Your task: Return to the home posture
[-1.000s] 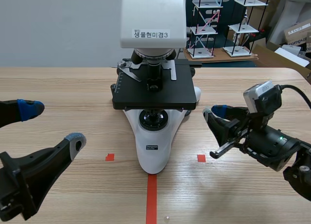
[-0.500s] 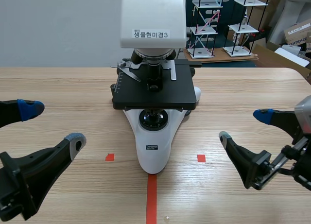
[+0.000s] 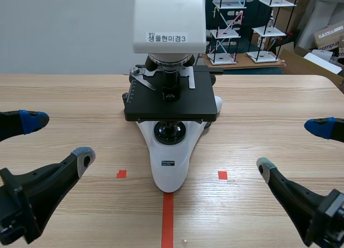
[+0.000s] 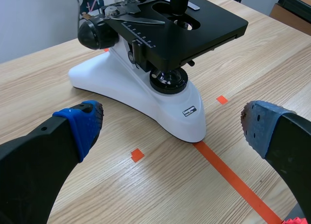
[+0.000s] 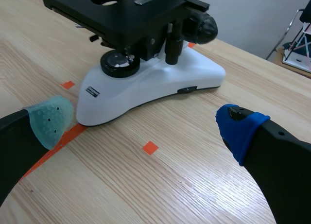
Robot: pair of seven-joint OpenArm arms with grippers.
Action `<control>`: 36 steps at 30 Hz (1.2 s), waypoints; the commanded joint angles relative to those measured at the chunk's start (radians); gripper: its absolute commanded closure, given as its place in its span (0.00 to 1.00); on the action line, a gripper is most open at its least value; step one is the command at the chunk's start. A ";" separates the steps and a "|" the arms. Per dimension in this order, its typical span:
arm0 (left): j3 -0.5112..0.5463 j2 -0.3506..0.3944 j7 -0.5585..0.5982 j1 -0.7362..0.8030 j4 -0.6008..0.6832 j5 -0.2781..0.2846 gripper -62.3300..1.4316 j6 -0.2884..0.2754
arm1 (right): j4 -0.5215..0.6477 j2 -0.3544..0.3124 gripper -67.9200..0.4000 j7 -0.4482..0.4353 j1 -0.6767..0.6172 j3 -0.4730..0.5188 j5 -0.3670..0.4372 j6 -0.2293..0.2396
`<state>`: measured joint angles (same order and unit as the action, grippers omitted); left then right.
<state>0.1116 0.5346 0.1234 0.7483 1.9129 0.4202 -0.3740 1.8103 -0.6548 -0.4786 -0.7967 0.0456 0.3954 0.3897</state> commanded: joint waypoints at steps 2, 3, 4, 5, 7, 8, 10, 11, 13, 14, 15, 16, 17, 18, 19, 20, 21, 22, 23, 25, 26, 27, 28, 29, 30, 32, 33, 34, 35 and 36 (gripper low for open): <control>0.008 -0.002 0.014 0.002 0.013 0.006 0.04 -0.002 | 0.054 -0.007 0.03 0.010 -0.023 0.029 0.035 0.000; 0.008 -0.002 0.014 0.002 0.013 0.006 0.04 -0.002 | 0.071 -0.007 0.03 0.017 -0.037 0.037 0.040 0.000; 0.008 -0.002 0.014 0.002 0.013 0.006 0.04 -0.002 | 0.086 -0.007 0.03 0.023 -0.041 0.043 0.040 0.000; 0.008 -0.002 0.014 0.002 0.013 0.006 0.04 -0.002 | 0.097 -0.007 0.03 0.029 -0.051 0.047 0.040 0.000; 0.008 -0.002 0.014 0.002 0.013 0.006 0.04 -0.002 | 0.108 -0.006 0.03 0.028 -0.055 0.048 0.040 0.000; 0.008 -0.002 0.014 0.002 0.013 0.006 0.04 -0.002 | 0.108 -0.006 0.03 0.029 -0.055 0.048 0.040 0.000; 0.008 -0.002 0.014 0.002 0.013 0.006 0.04 -0.002 | 0.108 -0.005 0.03 0.029 -0.054 0.048 0.040 0.000; 0.008 -0.002 0.014 0.002 0.013 0.006 0.04 -0.002 | 0.108 -0.005 0.03 0.029 -0.054 0.048 0.039 0.000; 0.008 -0.002 0.014 0.002 0.013 0.006 0.04 -0.002 | 0.108 -0.005 0.03 0.029 -0.054 0.048 0.039 0.000; 0.008 -0.002 0.014 0.002 0.013 0.006 0.04 -0.002 | 0.108 -0.005 0.03 0.029 -0.054 0.048 0.039 0.000; 0.008 -0.002 0.014 0.002 0.013 0.006 0.04 -0.002 | 0.108 -0.005 0.03 0.029 -0.054 0.048 0.039 0.000; 0.008 -0.002 0.014 0.002 0.013 0.006 0.04 -0.002 | 0.108 -0.005 0.03 0.029 -0.054 0.048 0.039 0.000; 0.008 -0.002 0.014 0.002 0.013 0.006 0.04 -0.002 | 0.108 -0.005 0.03 0.029 -0.054 0.048 0.039 0.000; 0.008 -0.002 0.014 0.002 0.013 0.006 0.04 -0.002 | 0.108 -0.005 0.03 0.029 -0.054 0.048 0.039 0.000; 0.008 -0.002 0.014 0.002 0.013 0.006 0.04 -0.002 | 0.108 -0.005 0.03 0.029 -0.054 0.048 0.039 0.000; 0.008 -0.002 0.014 0.002 0.013 0.006 0.04 -0.002 | 0.108 -0.005 0.03 0.029 -0.054 0.048 0.039 0.000; 0.008 -0.002 0.014 0.002 0.013 0.006 0.04 -0.002 | 0.108 -0.005 0.03 0.029 -0.054 0.048 0.039 0.000; 0.008 -0.002 0.014 0.002 0.013 0.006 0.04 -0.002 | 0.108 -0.005 0.03 0.029 -0.054 0.048 0.039 0.000; 0.008 -0.002 0.014 0.002 0.013 0.006 0.04 -0.002 | 0.108 -0.005 0.03 0.029 -0.054 0.048 0.039 0.000; 0.008 -0.002 0.014 0.002 0.013 0.006 0.04 -0.002 | 0.108 -0.005 0.03 0.029 -0.054 0.048 0.039 0.000; 0.008 -0.002 0.014 0.002 0.013 0.006 0.04 -0.002 | 0.108 -0.005 0.03 0.029 -0.054 0.048 0.039 0.000; 0.008 -0.002 0.014 0.002 0.013 0.006 0.04 -0.002 | 0.108 -0.005 0.03 0.029 -0.054 0.048 0.039 0.000; 0.008 -0.002 0.014 0.002 0.013 0.006 0.04 -0.002 | 0.108 -0.005 0.03 0.029 -0.054 0.048 0.039 0.000; 0.008 -0.002 0.014 0.002 0.013 0.006 0.04 -0.002 | 0.108 -0.005 0.03 0.029 -0.054 0.048 0.039 0.000; 0.008 -0.002 0.014 0.002 0.013 0.006 0.04 -0.002 | 0.108 -0.005 0.03 0.029 -0.054 0.048 0.039 0.000; 0.008 -0.002 0.014 0.002 0.013 0.006 0.04 -0.002 | 0.108 -0.005 0.03 0.029 -0.054 0.048 0.039 0.000; 0.008 -0.002 0.014 0.002 0.013 0.006 0.04 -0.002 | 0.108 -0.005 0.03 0.029 -0.054 0.048 0.039 0.000; 0.008 -0.002 0.014 0.002 0.013 0.006 0.04 -0.002 | 0.108 -0.005 0.03 0.029 -0.054 0.048 0.039 0.000; 0.008 -0.002 0.014 0.002 0.013 0.006 0.04 -0.002 | 0.108 -0.005 0.03 0.029 -0.054 0.048 0.039 0.000; 0.008 -0.002 0.014 0.002 0.013 0.006 0.04 -0.002 | 0.108 -0.005 0.03 0.029 -0.054 0.048 0.039 0.000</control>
<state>0.1116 0.5346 0.1234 0.7483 1.9129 0.4202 -0.3740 1.9179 -0.6544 -0.4385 -0.8619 0.0902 0.4274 0.3897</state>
